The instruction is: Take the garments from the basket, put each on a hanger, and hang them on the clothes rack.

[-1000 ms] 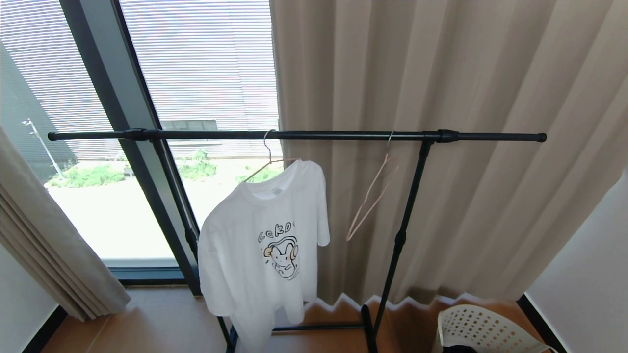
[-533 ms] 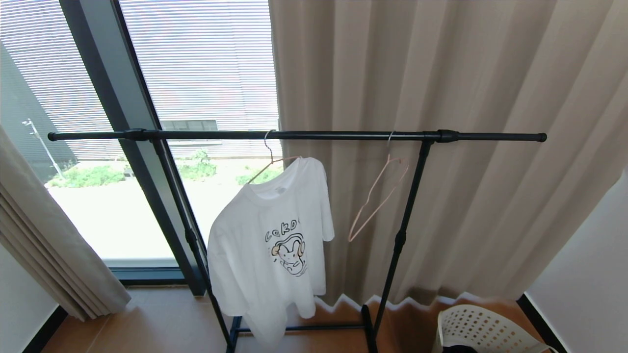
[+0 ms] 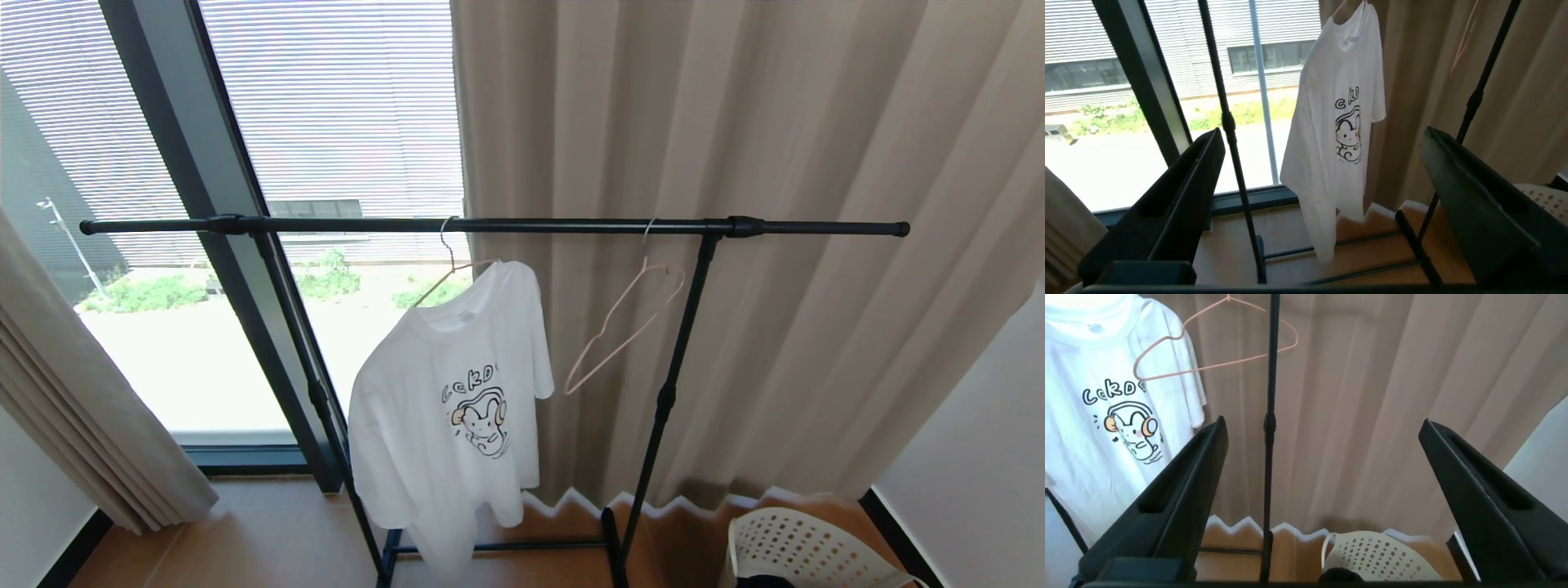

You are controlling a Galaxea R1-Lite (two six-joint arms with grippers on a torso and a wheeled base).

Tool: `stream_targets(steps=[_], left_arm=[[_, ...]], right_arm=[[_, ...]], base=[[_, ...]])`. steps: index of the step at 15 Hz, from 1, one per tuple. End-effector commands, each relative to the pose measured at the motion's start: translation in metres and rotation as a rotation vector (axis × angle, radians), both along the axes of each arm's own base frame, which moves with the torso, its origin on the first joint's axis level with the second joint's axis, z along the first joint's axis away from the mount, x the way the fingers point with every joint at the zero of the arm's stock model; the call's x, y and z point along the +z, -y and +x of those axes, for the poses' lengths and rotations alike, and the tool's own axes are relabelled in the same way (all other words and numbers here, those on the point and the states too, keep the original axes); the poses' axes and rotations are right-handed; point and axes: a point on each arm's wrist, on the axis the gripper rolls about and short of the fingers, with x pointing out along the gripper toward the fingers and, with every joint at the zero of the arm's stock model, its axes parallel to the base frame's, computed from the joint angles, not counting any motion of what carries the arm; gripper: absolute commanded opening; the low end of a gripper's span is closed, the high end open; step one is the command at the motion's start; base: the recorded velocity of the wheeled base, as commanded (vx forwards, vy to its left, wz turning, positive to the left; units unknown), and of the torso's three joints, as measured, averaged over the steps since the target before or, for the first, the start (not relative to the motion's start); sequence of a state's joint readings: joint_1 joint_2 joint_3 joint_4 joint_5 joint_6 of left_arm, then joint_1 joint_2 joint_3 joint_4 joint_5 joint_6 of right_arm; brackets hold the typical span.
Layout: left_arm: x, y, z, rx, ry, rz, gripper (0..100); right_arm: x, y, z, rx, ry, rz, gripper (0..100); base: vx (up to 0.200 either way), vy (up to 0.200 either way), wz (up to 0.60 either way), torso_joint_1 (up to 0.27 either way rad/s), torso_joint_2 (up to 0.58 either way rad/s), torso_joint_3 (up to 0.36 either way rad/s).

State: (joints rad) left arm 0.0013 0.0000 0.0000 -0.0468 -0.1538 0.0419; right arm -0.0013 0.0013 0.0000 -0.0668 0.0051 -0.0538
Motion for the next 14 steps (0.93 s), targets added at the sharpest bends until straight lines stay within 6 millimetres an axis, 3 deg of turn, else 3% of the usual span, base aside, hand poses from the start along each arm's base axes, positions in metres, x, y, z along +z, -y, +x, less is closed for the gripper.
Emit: stream_targets(steps=[1, 14], left_arm=[[0.0001, 0.0, 0.0, 0.001, 0.001, -0.001, 100], [0.0001, 0.0001, 0.0, -0.002, 0.001, 0.0, 100]], right_arm=[[-0.0002, -0.0008, 0.0, 0.036, -0.003, -0.002, 100], [-0.0004, -0.002, -0.0002, 0.093, -0.003, -0.004, 100]], base=[[0.0, 0.0, 0.0, 0.0, 0.0, 0.0], [0.0, 0.0, 0.0, -0.016, 0.03, 0.019]])
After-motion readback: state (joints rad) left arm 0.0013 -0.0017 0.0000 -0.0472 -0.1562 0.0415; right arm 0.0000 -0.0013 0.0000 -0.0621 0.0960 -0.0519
